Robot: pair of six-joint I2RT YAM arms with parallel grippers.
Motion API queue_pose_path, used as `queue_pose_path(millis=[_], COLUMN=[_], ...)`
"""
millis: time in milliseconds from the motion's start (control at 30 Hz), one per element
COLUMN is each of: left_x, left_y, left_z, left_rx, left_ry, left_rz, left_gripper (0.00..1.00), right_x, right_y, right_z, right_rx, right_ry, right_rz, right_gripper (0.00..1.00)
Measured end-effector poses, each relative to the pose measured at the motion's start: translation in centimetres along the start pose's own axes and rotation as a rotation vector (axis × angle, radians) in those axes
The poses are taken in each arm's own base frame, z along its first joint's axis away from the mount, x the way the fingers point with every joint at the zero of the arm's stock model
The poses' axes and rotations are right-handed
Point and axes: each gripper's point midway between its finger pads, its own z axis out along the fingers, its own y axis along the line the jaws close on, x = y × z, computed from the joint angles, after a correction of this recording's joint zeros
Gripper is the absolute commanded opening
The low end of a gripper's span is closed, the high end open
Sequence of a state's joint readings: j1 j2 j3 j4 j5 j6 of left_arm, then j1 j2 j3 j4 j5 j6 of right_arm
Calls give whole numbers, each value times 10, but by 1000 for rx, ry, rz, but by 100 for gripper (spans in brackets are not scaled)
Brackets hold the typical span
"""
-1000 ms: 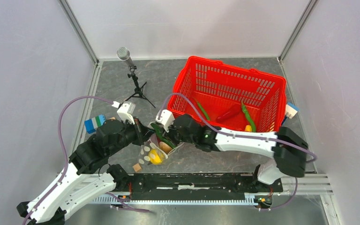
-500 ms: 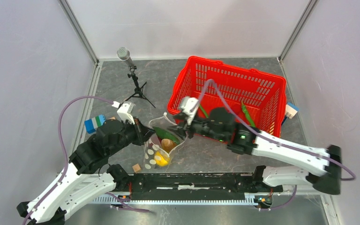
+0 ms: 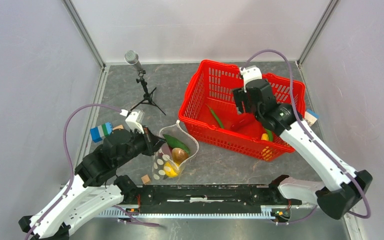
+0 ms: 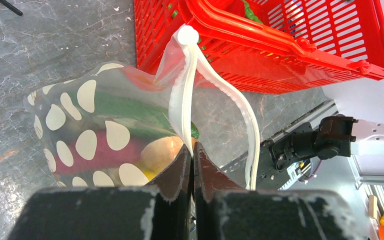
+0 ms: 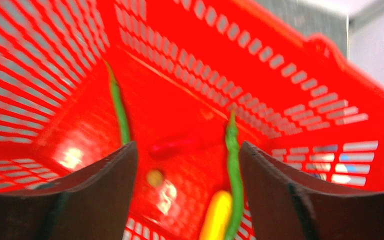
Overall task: Place the food in the zip-top bag and seal the zipper
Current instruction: Pick up the fake vegetable from the bin.
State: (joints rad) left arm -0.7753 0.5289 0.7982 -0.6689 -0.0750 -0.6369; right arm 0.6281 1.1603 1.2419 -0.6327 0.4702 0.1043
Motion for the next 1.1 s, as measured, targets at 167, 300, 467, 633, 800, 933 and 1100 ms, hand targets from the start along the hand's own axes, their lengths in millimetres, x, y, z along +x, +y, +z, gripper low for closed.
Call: queue_pose_path(millis=[167, 300, 467, 633, 800, 933, 1100], left_x=[1, 1, 1, 0, 2, 2, 2], left_y=[1, 1, 1, 1, 2, 2, 2], left_z=[-1, 1, 2, -3, -3, -2, -2], left_rx=[5, 1, -2, 10, 6, 1, 0], left_ry=[-8, -1, 3, -16, -11, -5, -4], left_rz=[0, 2, 2, 0, 1, 2, 2], left_gripper=[8, 8, 8, 8, 8, 8, 8], right_x=[104, 176, 206, 218, 216, 195, 201], right_y=[-40, -41, -27, -28, -25, -7, -4], right_z=[32, 38, 38, 44, 58, 81, 96], right_rx=[90, 55, -26, -59, -64, -83, 11], right_ry=[360, 588, 702, 752, 712, 560, 499], right_rz=[-17, -12, -2, 58, 148, 365, 576], right_gripper=[82, 81, 80, 75, 83, 91, 92])
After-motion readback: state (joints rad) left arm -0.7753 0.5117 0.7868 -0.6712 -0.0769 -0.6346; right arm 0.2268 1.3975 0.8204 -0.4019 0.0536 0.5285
